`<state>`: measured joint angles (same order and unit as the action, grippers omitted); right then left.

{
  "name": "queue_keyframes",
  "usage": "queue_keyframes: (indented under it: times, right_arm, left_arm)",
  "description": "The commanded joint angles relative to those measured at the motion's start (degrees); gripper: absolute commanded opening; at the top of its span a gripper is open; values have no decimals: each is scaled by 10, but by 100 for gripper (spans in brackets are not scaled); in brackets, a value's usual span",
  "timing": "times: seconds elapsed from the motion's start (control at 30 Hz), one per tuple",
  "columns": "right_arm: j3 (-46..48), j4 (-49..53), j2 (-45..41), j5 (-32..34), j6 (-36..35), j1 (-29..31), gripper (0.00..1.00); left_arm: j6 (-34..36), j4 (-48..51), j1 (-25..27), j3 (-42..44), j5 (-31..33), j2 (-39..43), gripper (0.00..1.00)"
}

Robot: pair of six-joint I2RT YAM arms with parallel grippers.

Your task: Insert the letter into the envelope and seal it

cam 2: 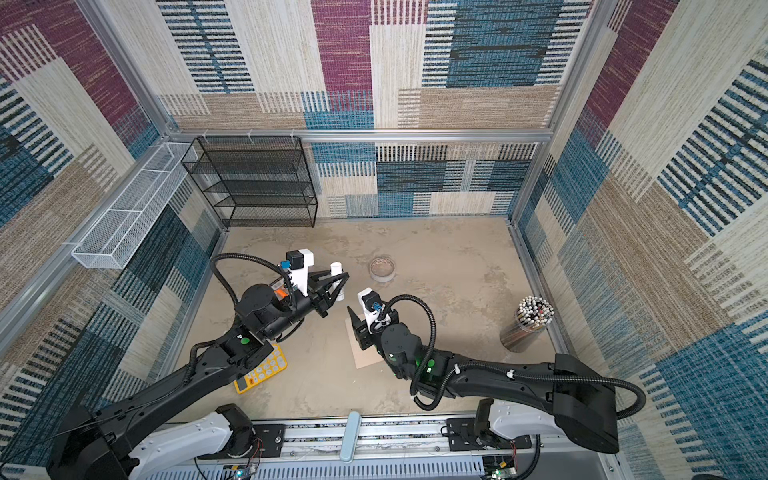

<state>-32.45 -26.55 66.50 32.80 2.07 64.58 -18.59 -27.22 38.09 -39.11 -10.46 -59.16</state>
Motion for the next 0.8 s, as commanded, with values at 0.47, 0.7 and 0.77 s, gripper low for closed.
queue_keyframes:
  times: [0.47, 0.7, 0.77]
  right_arm:
    - [-119, 352, 9, -206, 139, -295, 61]
    - [-201, 422, 93, -278, 161, -317, 62]
    - [-207, 422, 100, -288, 167, -321, 62]
  left_arm:
    - [49, -72, 0, 107, -101, -2, 0]
    - [90, -166, 11, 161, -109, -15, 0]
    - [99, -188, 14, 173, -110, -18, 0]
